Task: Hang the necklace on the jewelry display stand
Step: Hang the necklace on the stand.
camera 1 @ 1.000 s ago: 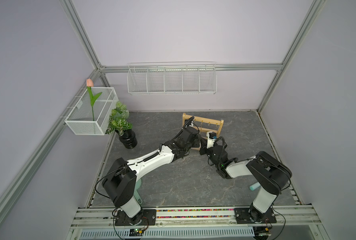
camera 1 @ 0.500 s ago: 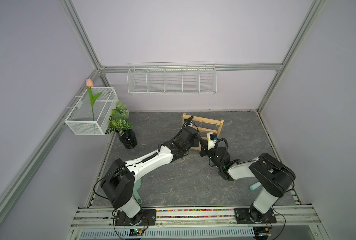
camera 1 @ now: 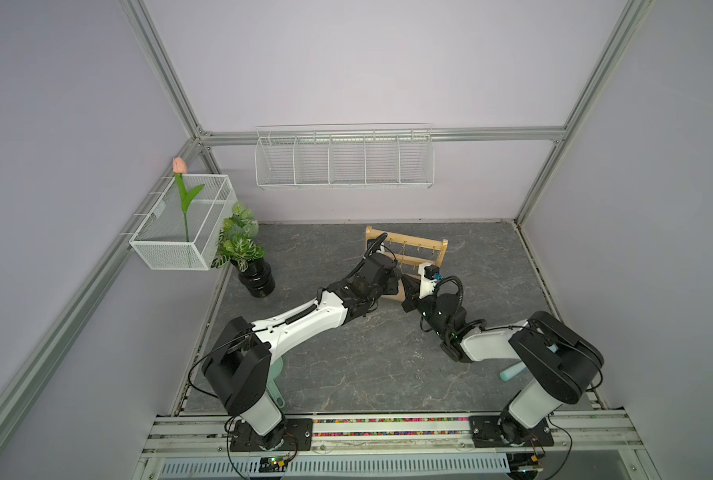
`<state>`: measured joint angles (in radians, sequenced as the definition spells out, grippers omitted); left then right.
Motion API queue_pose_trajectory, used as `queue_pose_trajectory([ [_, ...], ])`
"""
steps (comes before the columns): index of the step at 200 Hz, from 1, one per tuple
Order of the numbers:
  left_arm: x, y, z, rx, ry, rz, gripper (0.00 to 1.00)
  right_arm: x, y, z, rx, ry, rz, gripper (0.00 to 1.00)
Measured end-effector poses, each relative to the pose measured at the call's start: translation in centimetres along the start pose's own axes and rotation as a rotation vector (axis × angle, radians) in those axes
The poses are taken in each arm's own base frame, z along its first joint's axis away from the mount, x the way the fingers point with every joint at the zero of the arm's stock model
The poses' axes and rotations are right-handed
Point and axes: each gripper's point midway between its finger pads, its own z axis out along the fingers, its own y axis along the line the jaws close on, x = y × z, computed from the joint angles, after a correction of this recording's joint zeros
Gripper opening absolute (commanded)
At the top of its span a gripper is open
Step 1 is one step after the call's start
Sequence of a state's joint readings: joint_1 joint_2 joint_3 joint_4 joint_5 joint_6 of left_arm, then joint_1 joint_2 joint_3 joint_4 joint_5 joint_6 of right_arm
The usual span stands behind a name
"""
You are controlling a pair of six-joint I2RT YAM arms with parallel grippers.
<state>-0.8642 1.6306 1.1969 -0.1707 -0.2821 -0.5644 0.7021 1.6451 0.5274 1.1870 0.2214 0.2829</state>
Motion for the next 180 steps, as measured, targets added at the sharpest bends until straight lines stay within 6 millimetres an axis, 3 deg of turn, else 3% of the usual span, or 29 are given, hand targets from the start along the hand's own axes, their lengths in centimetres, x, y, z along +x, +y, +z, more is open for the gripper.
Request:
queue_pose_trajectory([
  [77, 3.0, 0.7, 2.5, -0.029, 0.078, 0.013, 0.0, -1.6, -0.1, -0.2, 0.017, -0.035, -0.027, 0.07],
  [180, 3.3, 0.5, 3.9, -0.032, 0.084, 0.013, 0.0, -2.3, -0.6, 0.1, 0.031, -0.05, -0.043, 0.07],
])
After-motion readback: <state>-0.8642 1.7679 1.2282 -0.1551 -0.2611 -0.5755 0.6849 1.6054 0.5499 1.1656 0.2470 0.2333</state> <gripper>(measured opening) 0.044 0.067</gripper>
